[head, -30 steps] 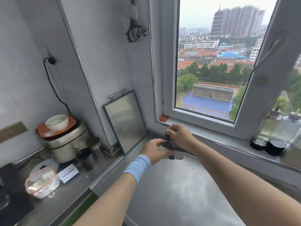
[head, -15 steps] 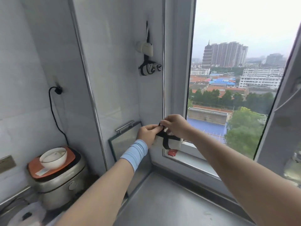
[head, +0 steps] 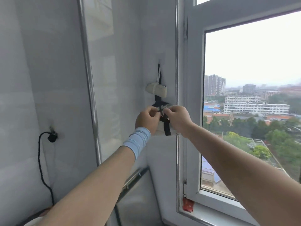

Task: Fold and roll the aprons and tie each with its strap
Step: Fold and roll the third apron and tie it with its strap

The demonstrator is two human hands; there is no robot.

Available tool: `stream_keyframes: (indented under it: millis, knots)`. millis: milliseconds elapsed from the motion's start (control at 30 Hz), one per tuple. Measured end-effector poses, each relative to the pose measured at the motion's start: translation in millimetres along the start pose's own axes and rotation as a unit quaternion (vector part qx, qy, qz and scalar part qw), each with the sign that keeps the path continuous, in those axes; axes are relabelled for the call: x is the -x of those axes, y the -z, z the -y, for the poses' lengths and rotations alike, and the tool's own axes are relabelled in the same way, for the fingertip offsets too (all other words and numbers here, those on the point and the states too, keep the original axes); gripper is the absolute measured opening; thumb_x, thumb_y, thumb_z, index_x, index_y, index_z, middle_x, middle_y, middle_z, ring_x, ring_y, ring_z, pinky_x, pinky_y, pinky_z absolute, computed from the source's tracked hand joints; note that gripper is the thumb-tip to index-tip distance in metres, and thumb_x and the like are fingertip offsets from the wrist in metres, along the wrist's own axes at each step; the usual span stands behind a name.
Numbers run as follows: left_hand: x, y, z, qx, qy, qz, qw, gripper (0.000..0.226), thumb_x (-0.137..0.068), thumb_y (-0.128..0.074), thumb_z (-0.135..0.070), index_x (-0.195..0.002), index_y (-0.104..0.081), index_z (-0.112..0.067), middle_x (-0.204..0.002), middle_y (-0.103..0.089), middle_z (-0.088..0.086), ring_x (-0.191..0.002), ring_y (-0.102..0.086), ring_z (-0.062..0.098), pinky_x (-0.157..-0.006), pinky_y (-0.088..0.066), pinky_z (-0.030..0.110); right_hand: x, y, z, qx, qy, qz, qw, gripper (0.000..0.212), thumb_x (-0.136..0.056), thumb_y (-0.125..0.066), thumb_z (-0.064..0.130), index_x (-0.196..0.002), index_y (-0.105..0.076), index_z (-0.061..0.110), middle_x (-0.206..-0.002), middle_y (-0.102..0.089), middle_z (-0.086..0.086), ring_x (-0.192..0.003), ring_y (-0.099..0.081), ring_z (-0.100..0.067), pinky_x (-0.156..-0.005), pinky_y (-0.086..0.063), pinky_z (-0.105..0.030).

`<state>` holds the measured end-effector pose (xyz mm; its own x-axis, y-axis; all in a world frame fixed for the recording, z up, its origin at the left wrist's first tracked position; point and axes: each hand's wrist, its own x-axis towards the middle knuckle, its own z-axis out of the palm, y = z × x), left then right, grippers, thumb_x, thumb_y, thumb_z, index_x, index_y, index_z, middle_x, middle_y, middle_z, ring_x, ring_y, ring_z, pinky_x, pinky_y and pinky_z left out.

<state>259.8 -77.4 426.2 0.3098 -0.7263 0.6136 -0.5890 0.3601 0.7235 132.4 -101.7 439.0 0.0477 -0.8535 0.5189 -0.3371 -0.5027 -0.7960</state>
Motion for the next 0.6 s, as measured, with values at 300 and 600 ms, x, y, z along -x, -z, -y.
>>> stream_keyframes:
  millis: [300,600]
  knots:
    - [-119.2,26.0,-30.5,0.055,-0.096,-0.015,0.994,0.018,-0.086,-0.063,-0.025,-0.097,-0.078,-0.027,-0.093,-0.076,-0.006,-0.087,-0.069,0.009,-0.084,-0.056,0.029,-103.7,-3.7,72.5,0.035,0.095,-0.082,0.991,0.022,-0.093,-0.064,0.027,-0.08,-0.076,0.015,-0.073,-0.071,0.0,-0.069,-0.066,-0.016,-0.064,-0.054,-0.03]
    - [-202.7,24.3,-54.6,0.05,-0.123,-0.01,0.991,0.021,-0.09,-0.059,-0.029,-0.104,-0.075,-0.03,-0.105,-0.074,-0.007,-0.096,-0.066,0.014,-0.088,-0.052,0.027,-182.8,-9.6,103.9,0.078,0.105,-0.161,0.978,0.027,-0.09,-0.062,0.023,-0.068,-0.074,0.012,-0.059,-0.063,0.0,-0.059,-0.058,-0.018,-0.056,-0.049,-0.028]
